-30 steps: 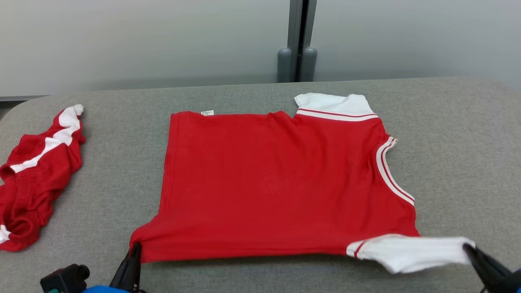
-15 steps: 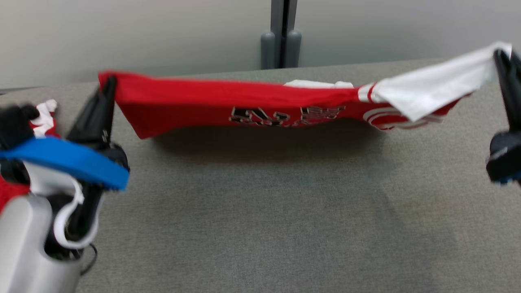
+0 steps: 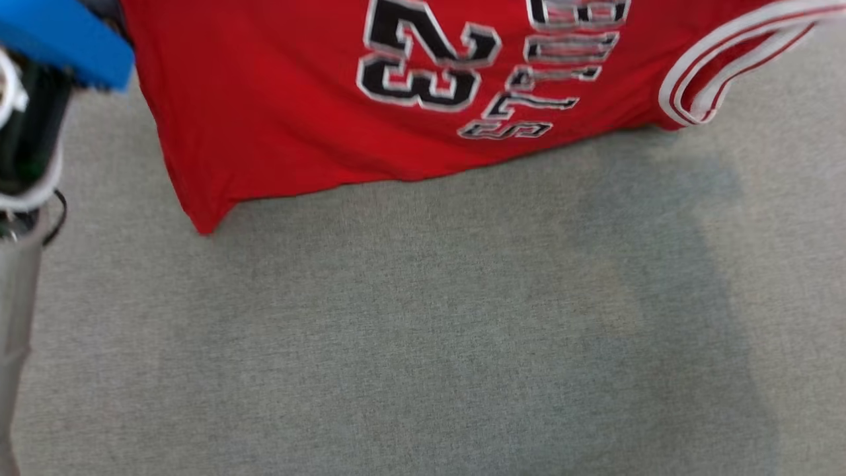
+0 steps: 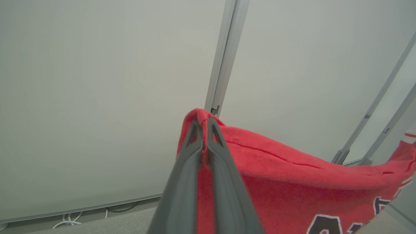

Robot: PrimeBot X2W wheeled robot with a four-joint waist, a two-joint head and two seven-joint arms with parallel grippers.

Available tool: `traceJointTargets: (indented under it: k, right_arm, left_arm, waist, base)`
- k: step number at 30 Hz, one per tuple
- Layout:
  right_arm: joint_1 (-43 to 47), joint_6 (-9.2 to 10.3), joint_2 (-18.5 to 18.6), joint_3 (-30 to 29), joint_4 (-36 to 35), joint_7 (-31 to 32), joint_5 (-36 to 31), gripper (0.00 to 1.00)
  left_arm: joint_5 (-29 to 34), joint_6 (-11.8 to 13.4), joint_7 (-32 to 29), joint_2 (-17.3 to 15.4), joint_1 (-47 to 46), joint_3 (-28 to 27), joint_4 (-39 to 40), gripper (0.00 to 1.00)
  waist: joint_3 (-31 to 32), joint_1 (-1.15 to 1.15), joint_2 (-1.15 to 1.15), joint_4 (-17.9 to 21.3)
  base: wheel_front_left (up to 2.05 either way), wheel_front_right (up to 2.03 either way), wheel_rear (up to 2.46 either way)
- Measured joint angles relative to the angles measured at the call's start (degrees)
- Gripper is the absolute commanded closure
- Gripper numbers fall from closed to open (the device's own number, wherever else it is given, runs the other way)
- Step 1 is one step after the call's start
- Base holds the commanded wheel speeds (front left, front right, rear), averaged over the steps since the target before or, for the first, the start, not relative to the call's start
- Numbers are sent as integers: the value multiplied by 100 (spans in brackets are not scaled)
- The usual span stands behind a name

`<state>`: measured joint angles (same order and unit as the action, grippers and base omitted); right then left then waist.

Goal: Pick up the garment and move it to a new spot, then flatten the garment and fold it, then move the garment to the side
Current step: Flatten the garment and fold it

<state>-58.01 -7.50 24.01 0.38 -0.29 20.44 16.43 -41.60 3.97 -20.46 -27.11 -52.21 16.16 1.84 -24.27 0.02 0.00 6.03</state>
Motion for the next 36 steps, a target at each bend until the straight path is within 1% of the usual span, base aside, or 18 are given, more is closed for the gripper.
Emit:
traceJointTargets:
  k: [1,4,6,8,10,12,13,17,20,23,26,29,31,34,36]
  right_arm:
    - [-236,0,-14,76,294,-219,-58,100]
    - [-948,-1,-105,282,1181,-1007,-377,100]
    - [-1510,0,-289,135,1571,-1760,-516,100]
    - [-1979,0,-453,47,1833,-2377,-675,100]
    - [-2338,0,-572,93,2046,-2763,-655,100]
    - [-2634,0,-639,148,2115,-3075,-623,100]
    - [-2773,0,-628,198,2113,-3174,-617,100]
    - [-2920,0,-459,389,2001,-3430,-576,100]
    - [-2569,1,-331,466,2042,-3494,-504,100]
    - [-1785,0,-223,714,2294,-3498,-255,100]
    - [-964,0,-146,971,2488,-3370,99,100]
    - [-96,0,-52,1107,2502,-2929,470,100]
    - [524,0,20,1104,2373,-2512,721,100]
    - [1508,0,156,959,2034,-1713,956,100]
    - [2213,0,167,775,1740,-1096,1091,100]
  left_arm:
    - [86,-9,71,11,-186,9,-222,100]
    - [374,-149,524,19,-717,7,-864,100]
    - [485,-200,931,93,-1060,-62,-1241,100]
    - [558,-256,1347,215,-1347,-99,-1534,100]
    - [573,-408,1775,307,-1623,-155,-1694,100]
    - [581,-553,2146,371,-1859,-216,-1786,100]
    - [577,-642,2269,375,-1933,-229,-1813,100]
    - [532,-757,2627,431,-1966,-244,-1904,100]
    - [532,-818,2815,483,-1707,-176,-2019,100]
    - [553,-875,2986,573,-1201,1,-2286,100]
    - [538,-907,3208,669,-645,119,-2613,100]
    - [537,-956,3362,794,-13,241,-2940,100]
    - [599,-960,3421,816,391,345,-3081,100]
    - [584,-967,3444,915,1032,495,-3331,100]
    - [547,-967,3440,939,1468,547,-3448,100]
  waist:
    - [-110,1,0,-2]
    - [-370,1,0,-32]
    - [-494,1,0,-63]
    - [-553,0,0,-121]
    - [-576,0,0,-173]
    - [-579,0,0,-210]
    - [-591,-2,0,-223]
    - [-703,-2,0,-277]
    - [-818,-2,0,-314]
    - [-874,-2,0,-316]
    - [-834,-1,0,-306]
    - [-676,-1,0,-327]
    - [-533,-2,0,-347]
    - [-254,-2,0,-390]
    - [-49,-2,0,-404]
  base:
    - [0,0,0]
    - [0,0,0]
    - [0,0,0]
    - [0,0,0]
    - [0,0,0]
    - [0,0,0]
    - [0,0,0]
    - [0,0,0]
    - [0,0,0]
    - [0,0,0]
    - [0,0,0]
    - [0,0,0]
    - [0,0,0]
    - [0,0,0]
    - [0,0,0]
